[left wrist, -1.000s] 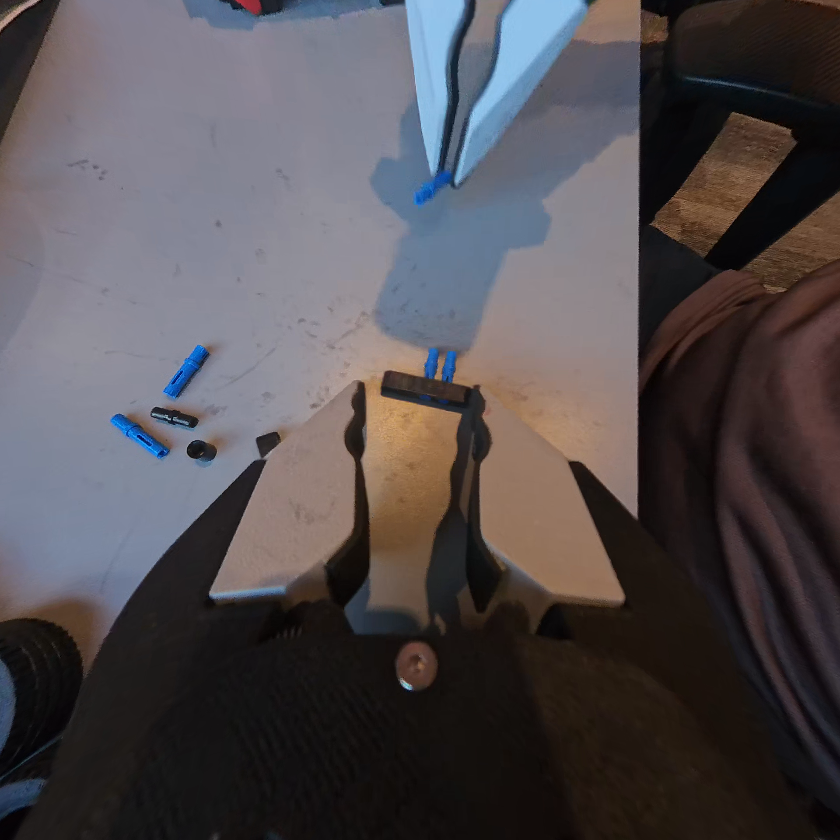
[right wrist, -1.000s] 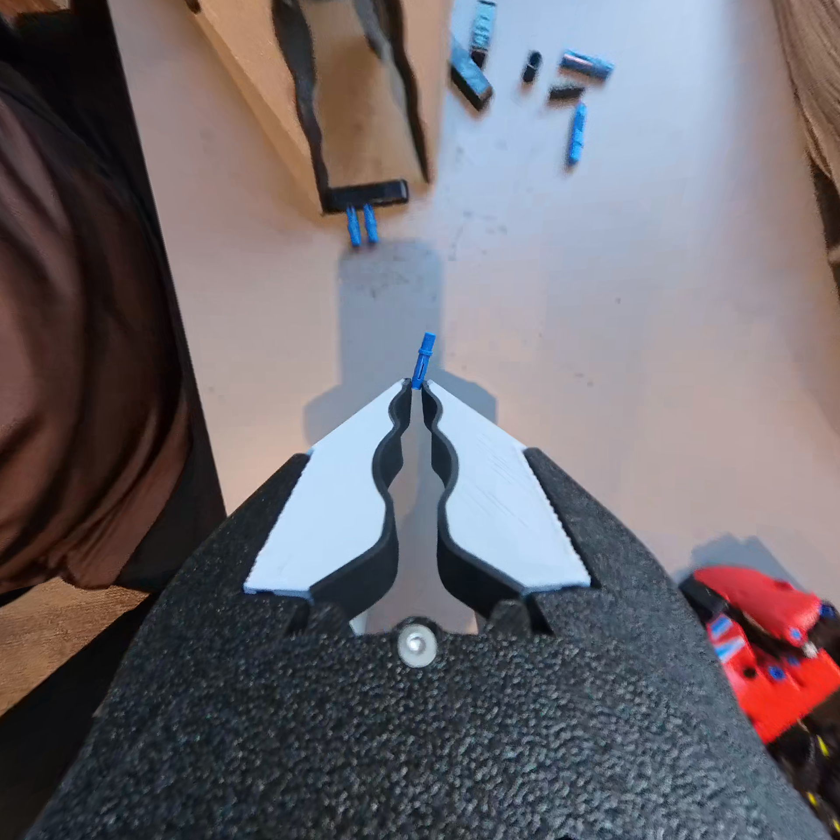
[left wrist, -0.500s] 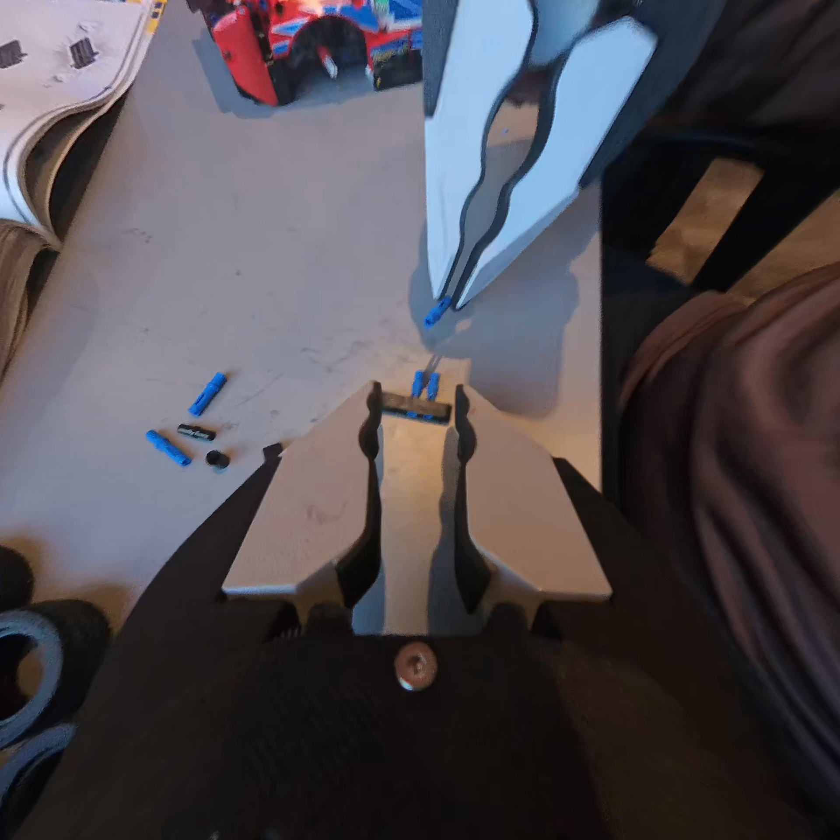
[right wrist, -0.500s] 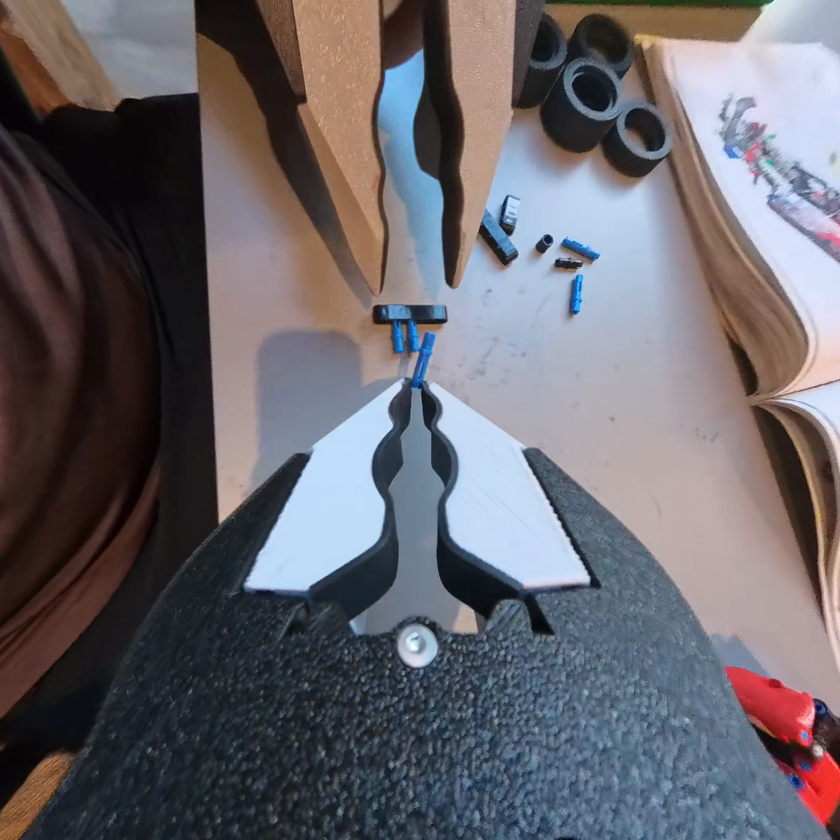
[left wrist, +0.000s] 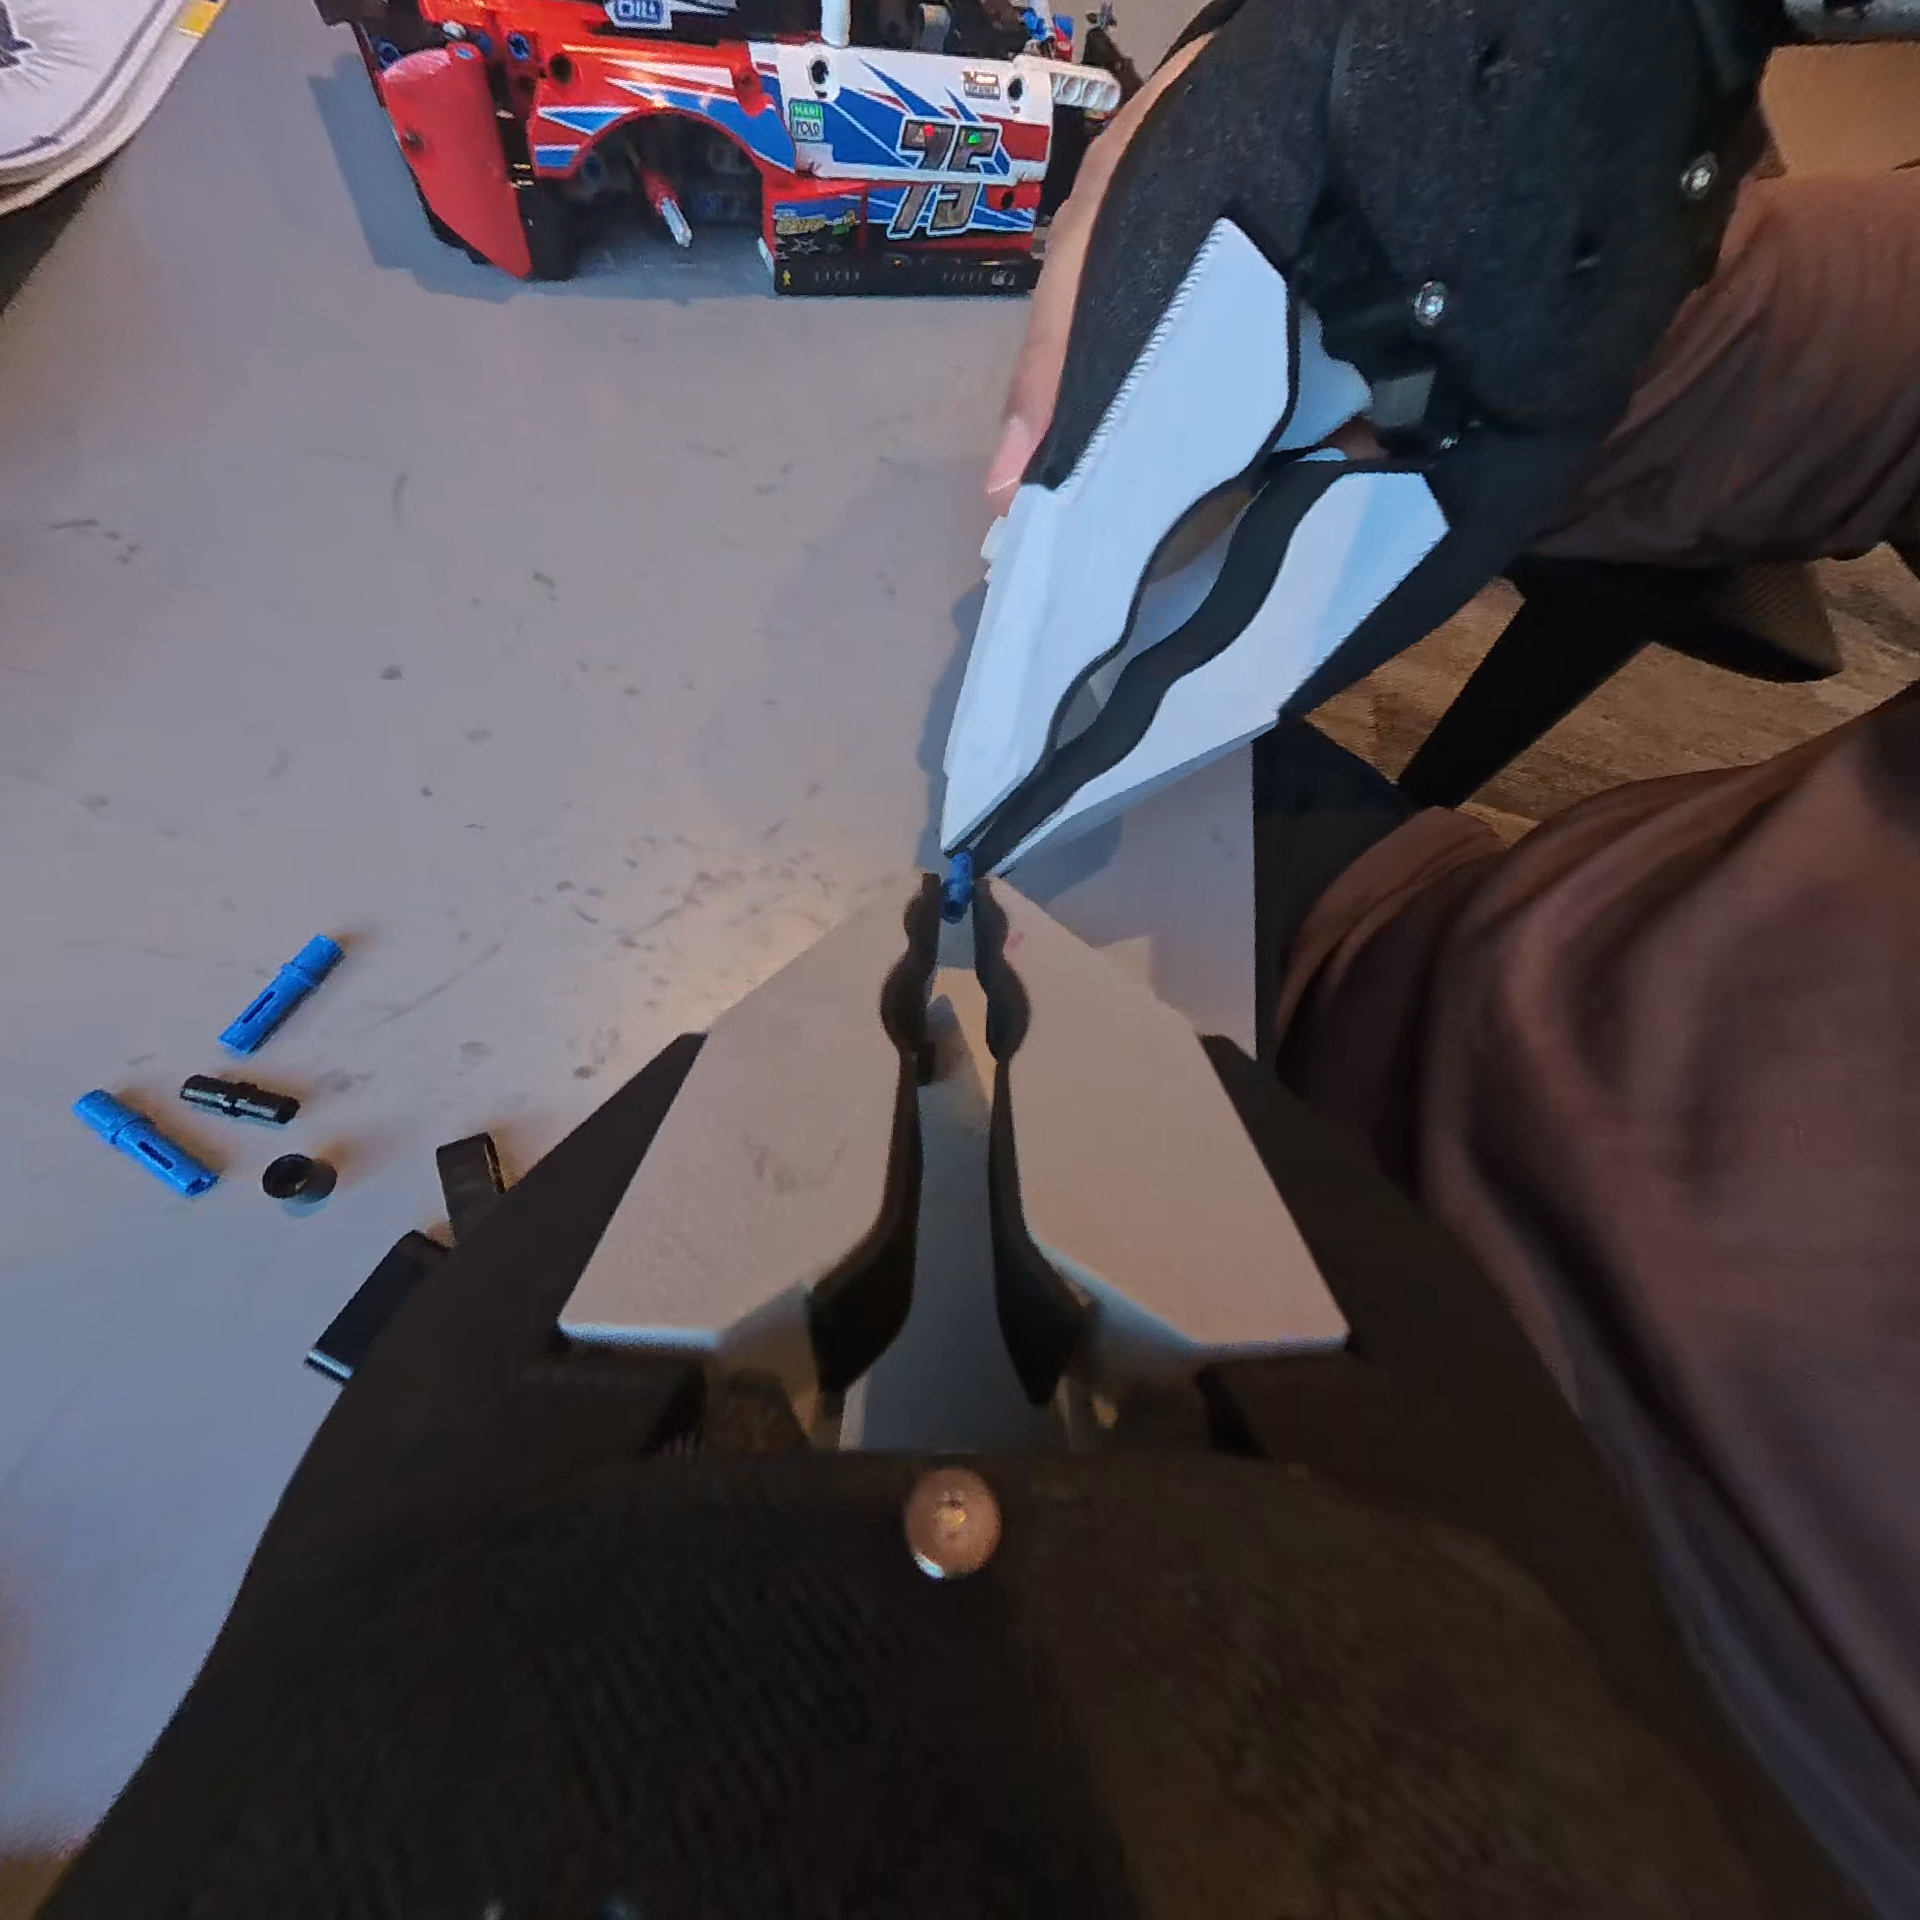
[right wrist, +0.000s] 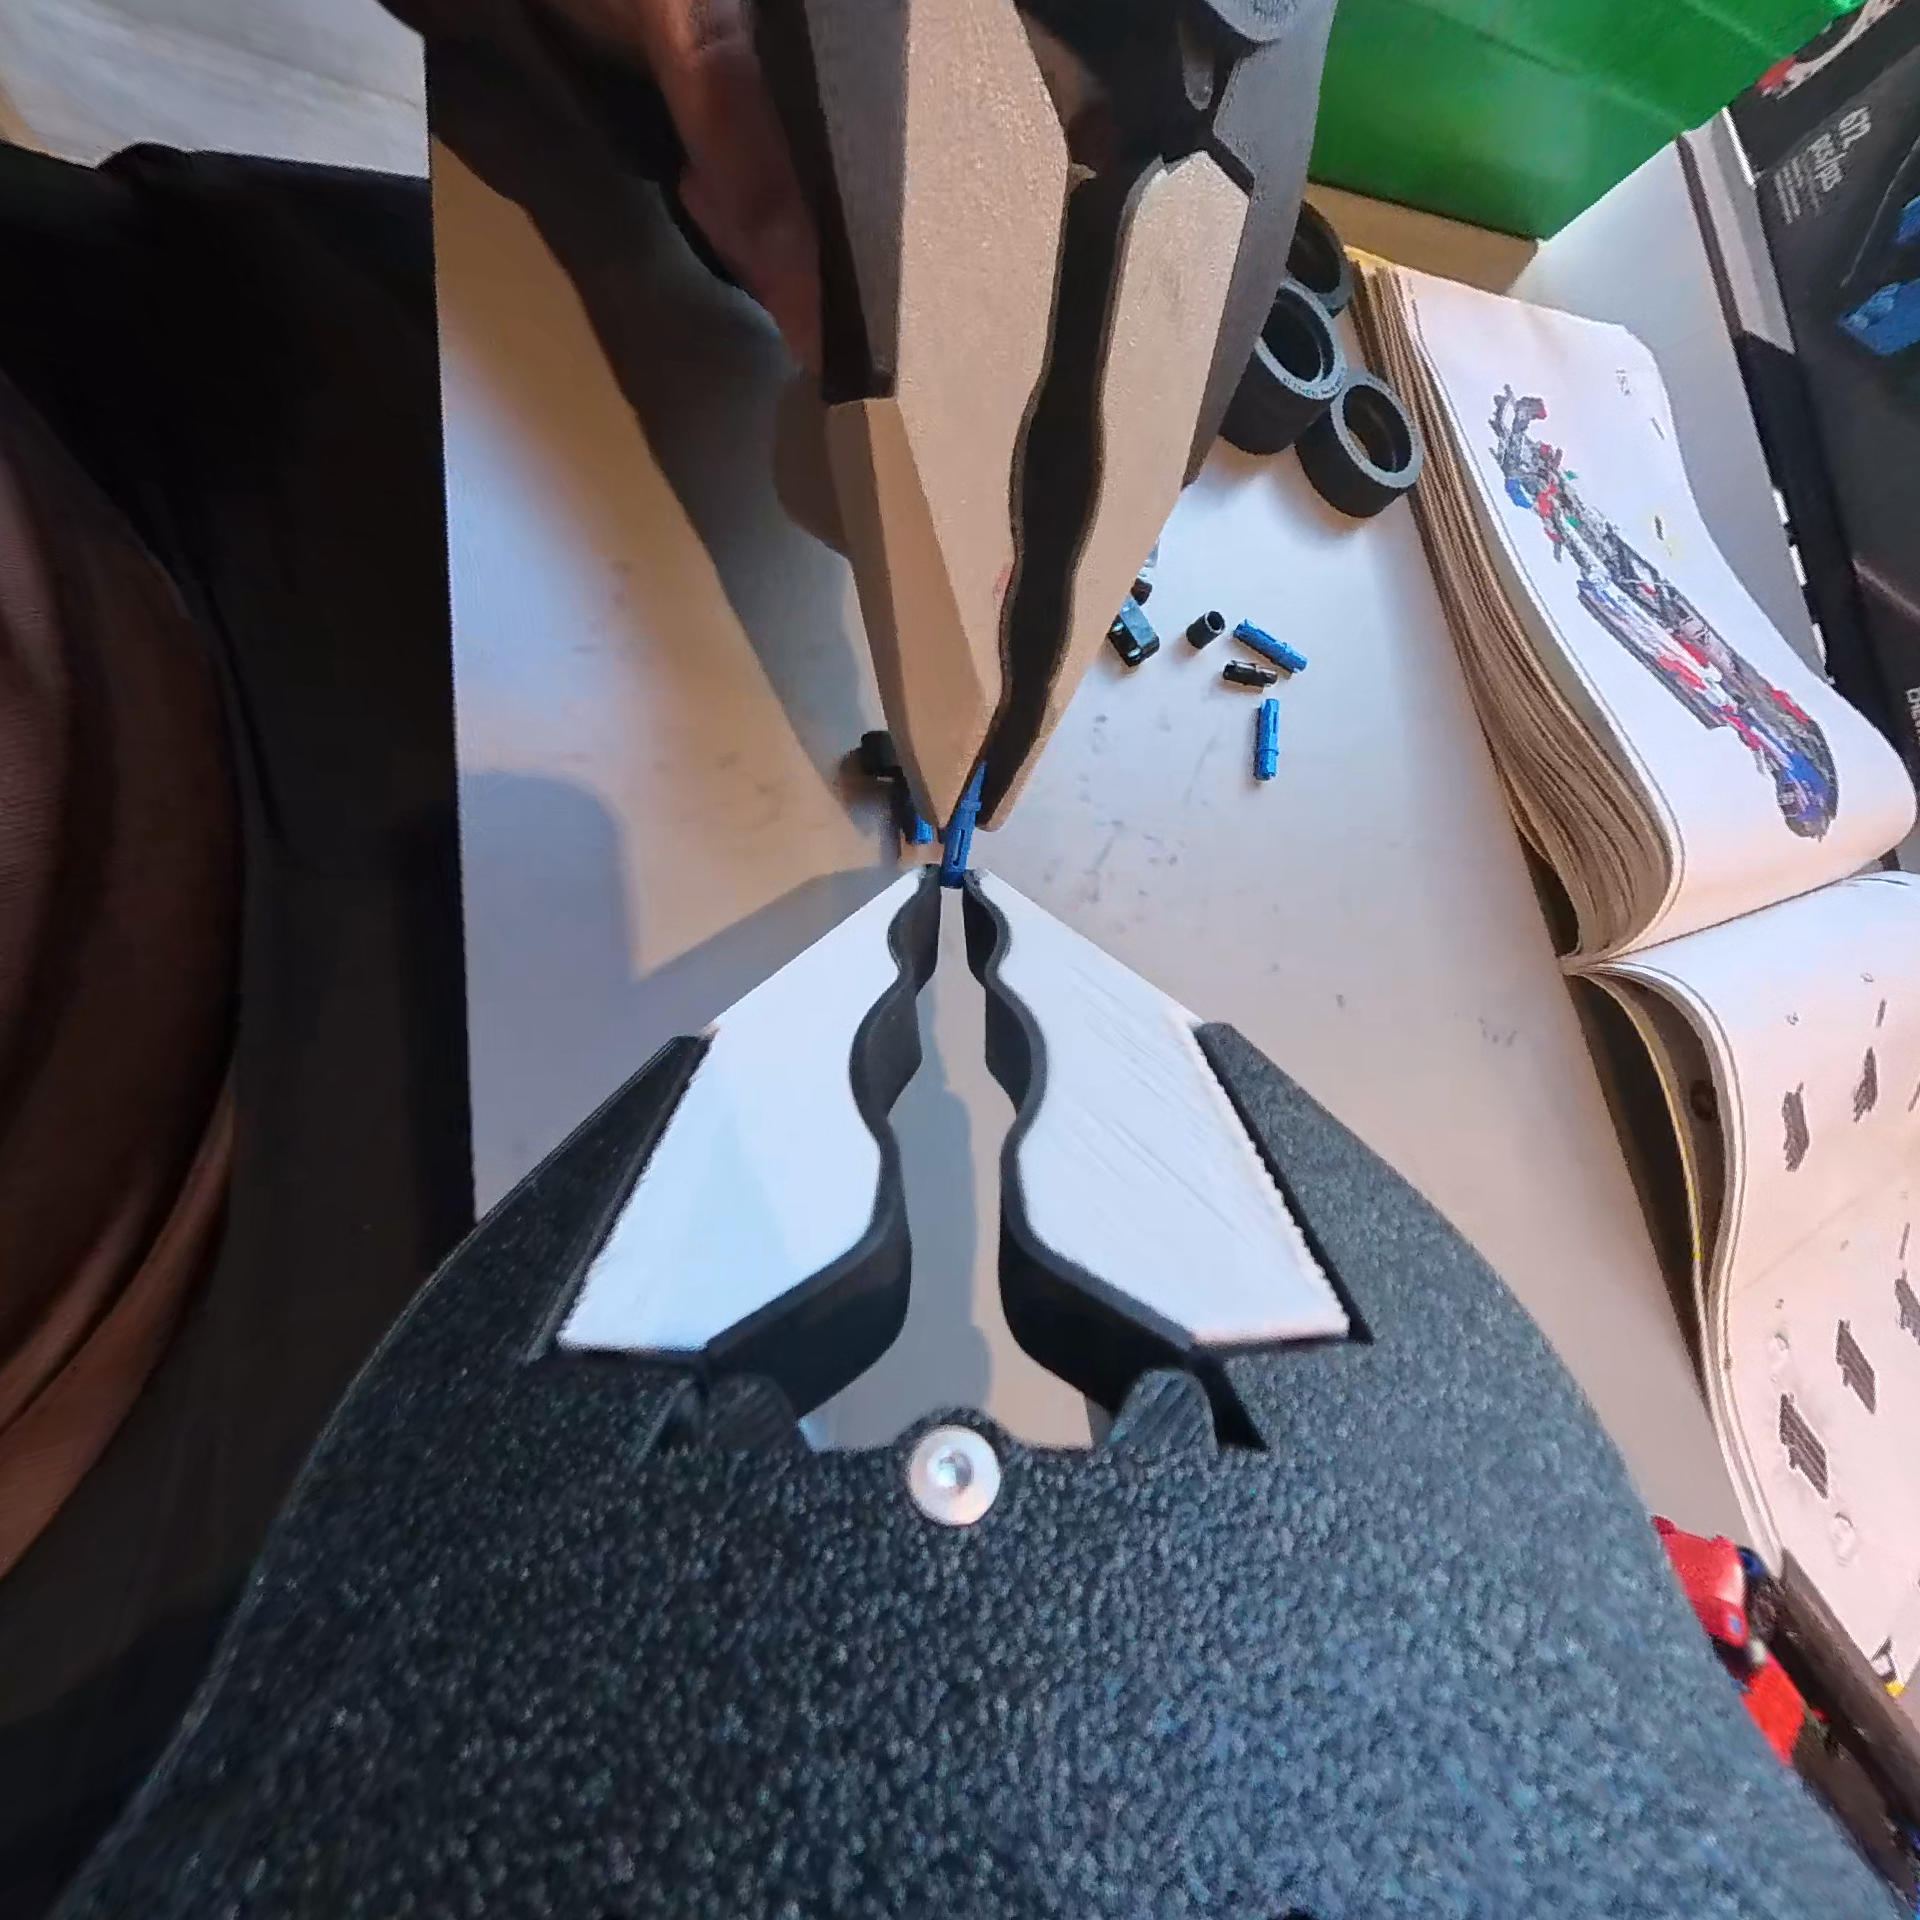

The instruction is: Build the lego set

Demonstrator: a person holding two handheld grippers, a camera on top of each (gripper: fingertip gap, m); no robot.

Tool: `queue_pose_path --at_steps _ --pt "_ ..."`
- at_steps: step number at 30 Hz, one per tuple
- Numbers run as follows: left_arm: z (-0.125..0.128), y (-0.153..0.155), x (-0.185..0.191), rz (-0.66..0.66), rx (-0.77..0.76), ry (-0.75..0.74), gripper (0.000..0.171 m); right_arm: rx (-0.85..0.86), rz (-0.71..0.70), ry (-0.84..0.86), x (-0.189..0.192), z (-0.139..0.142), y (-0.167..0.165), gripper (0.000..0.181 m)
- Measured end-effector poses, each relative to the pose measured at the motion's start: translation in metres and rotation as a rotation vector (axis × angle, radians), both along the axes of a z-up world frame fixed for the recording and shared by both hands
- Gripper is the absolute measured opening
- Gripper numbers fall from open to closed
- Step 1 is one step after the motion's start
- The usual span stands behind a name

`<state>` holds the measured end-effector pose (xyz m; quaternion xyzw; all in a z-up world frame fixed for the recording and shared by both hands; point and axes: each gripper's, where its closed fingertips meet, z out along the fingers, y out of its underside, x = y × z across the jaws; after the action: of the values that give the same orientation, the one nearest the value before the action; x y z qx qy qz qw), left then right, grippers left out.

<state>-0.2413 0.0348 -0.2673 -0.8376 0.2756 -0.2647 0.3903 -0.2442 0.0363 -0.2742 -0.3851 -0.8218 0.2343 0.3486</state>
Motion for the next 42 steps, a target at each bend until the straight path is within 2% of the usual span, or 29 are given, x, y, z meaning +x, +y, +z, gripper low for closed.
queue_pose_path --at_steps 4,7,10,12,18,20,22,24,26,29,32,34,42 --pt "0.003 0.004 -0.004 0.017 0.053 0.013 0.003 0.007 -0.024 0.055 -0.004 0.004 0.004 0.004" --pt "0.018 0.007 -0.005 0.054 0.052 -0.124 0.003 -0.024 -0.045 0.153 -0.008 0.021 0.005 0.021" --pt "0.029 0.008 -0.004 0.073 -0.038 -0.335 0.003 0.026 -0.064 0.200 -0.010 0.027 0.008 0.017" --pt "0.032 0.007 -0.003 0.076 -0.084 -0.425 0.003 0.072 -0.067 0.229 -0.012 0.030 0.008 0.005" --pt "0.033 0.009 -0.006 0.095 -0.108 -0.486 0.003 0.117 -0.086 0.260 -0.015 0.032 0.009 0.004" --pt "0.030 0.008 -0.008 0.070 -0.099 -0.451 0.004 0.067 -0.094 0.241 -0.016 0.030 0.008 0.004" --pt "0.017 0.007 -0.019 0.057 -0.049 -0.266 0.022 -0.003 -0.104 0.208 -0.016 0.024 0.010 0.004" --pt "0.010 0.006 -0.031 0.048 0.054 -0.077 0.024 -0.096 -0.102 0.154 -0.013 0.015 0.008 0.004" --pt "0.013 0.003 -0.032 0.007 0.138 0.010 0.022 -0.166 -0.099 0.105 -0.011 0.006 0.007 0.004" --pt "0.010 -0.002 -0.023 -0.053 0.191 0.086 0.021 -0.231 -0.083 0.056 -0.010 -0.002 0.003 0.004" --pt "-0.001 -0.003 -0.017 -0.094 0.241 0.181 0.007 -0.272 -0.060 0.030 -0.009 -0.003 0.000 0.004" --pt "-0.004 -0.002 -0.016 -0.102 0.258 0.222 0.007 -0.288 -0.059 0.028 -0.009 -0.003 0.001 0.004" --pt "-0.003 -0.002 -0.010 -0.120 0.270 0.217 0.002 -0.303 -0.044 0.021 -0.008 -0.004 -0.002 0.004"
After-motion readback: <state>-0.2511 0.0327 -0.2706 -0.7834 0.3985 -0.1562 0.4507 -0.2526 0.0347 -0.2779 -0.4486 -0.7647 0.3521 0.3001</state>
